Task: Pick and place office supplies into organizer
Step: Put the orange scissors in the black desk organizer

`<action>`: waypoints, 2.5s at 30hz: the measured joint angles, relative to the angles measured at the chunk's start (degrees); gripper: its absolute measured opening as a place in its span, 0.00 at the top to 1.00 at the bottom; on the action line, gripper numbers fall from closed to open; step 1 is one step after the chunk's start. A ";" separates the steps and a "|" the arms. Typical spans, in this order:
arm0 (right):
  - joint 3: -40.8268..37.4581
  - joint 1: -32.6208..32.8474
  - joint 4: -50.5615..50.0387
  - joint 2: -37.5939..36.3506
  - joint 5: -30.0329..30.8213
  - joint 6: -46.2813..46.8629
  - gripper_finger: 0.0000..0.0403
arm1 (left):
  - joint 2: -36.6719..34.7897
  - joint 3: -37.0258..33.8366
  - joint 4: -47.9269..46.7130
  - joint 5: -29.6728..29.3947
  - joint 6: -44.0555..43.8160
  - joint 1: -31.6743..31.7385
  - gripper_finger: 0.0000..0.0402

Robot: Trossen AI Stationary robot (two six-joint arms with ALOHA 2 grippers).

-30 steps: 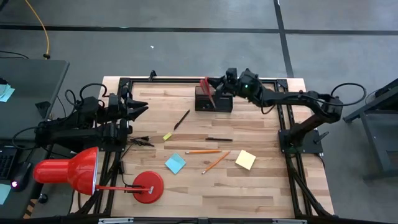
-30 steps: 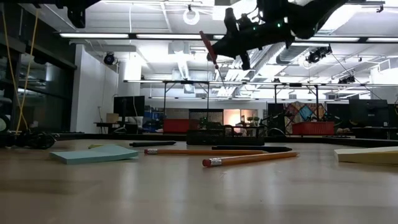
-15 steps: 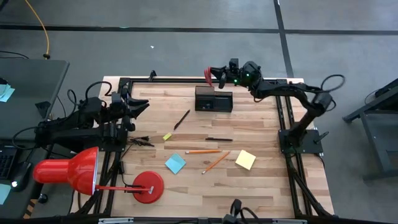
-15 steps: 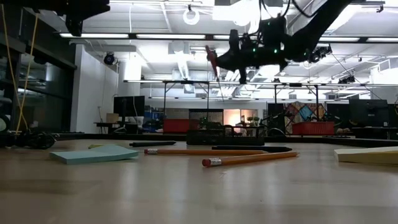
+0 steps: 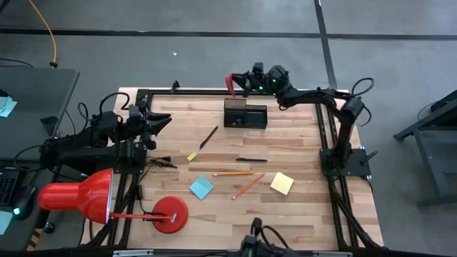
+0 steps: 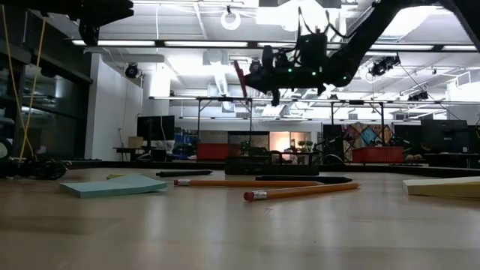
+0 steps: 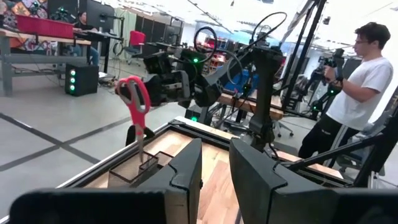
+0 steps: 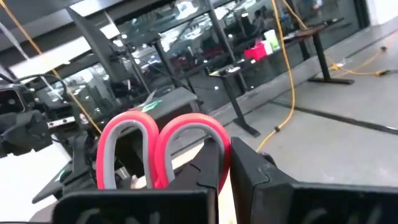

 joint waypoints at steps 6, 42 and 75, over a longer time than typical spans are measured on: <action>5.01 0.00 -2.67 5.39 -3.36 -0.30 1.00 | 0.34 0.00 0.02 0.00 -0.82 0.00 0.82; 5.81 0.99 -7.66 11.89 -4.33 -5.13 0.83 | 0.69 0.00 -1.01 -0.44 -1.60 0.00 0.82; 22.78 11.57 -38.85 11.75 -18.88 -9.17 0.83 | 0.72 0.00 -7.80 -4.87 -2.09 0.00 0.82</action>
